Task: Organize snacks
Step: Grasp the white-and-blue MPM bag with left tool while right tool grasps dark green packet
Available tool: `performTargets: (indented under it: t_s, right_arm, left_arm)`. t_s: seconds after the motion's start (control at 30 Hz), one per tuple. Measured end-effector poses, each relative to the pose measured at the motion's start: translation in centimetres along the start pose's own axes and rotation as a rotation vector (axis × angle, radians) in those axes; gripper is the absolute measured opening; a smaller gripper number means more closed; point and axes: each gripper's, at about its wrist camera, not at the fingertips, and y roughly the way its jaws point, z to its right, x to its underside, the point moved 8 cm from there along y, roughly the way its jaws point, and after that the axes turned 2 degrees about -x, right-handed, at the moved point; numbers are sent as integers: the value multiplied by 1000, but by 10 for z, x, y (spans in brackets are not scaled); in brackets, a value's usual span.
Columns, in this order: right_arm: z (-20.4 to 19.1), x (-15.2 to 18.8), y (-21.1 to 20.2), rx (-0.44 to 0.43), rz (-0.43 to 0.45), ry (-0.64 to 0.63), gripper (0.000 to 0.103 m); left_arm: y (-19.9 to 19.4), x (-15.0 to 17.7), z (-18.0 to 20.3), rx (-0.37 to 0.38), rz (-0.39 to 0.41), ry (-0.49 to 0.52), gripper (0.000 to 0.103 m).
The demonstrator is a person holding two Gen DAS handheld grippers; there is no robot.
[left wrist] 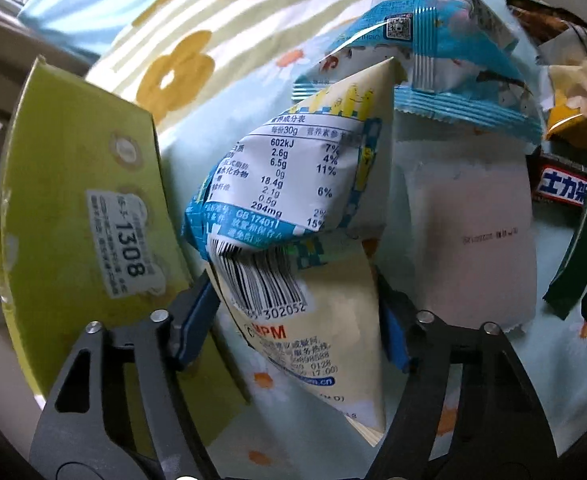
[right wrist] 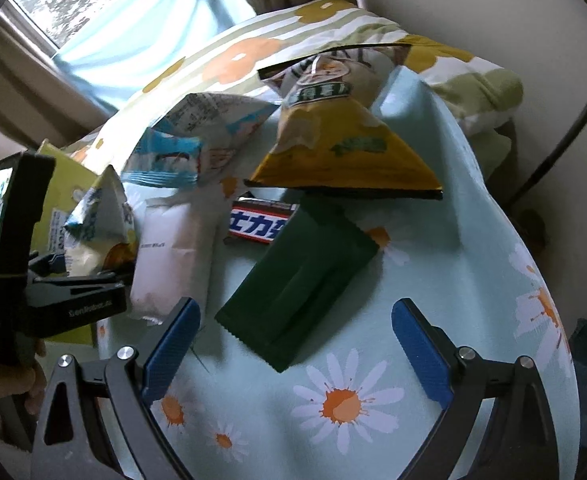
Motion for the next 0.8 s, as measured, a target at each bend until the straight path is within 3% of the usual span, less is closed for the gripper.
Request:
performTargets:
  t_s: [0.2, 0.43, 0.57, 0.7, 0.8]
  right_arm:
    - [2, -1, 4, 34, 26, 75, 93]
    - [1, -4, 13, 58, 63, 145, 78]
    - [-5, -6, 15, 97, 89, 132, 72]
    - [-9, -8, 18, 168, 111, 74, 55]
    - [-11, -7, 18, 194, 114, 42, 53]
  left_arm:
    - [-5, -8, -2, 27, 59, 26, 50]
    - [-14, -7, -1, 84, 95, 35, 48]
    - [-20, -2, 3, 110, 109, 50, 48]
    - [-23, 1, 3, 125, 116, 51, 48]
    - [-24, 2, 1, 134, 121, 46, 48]
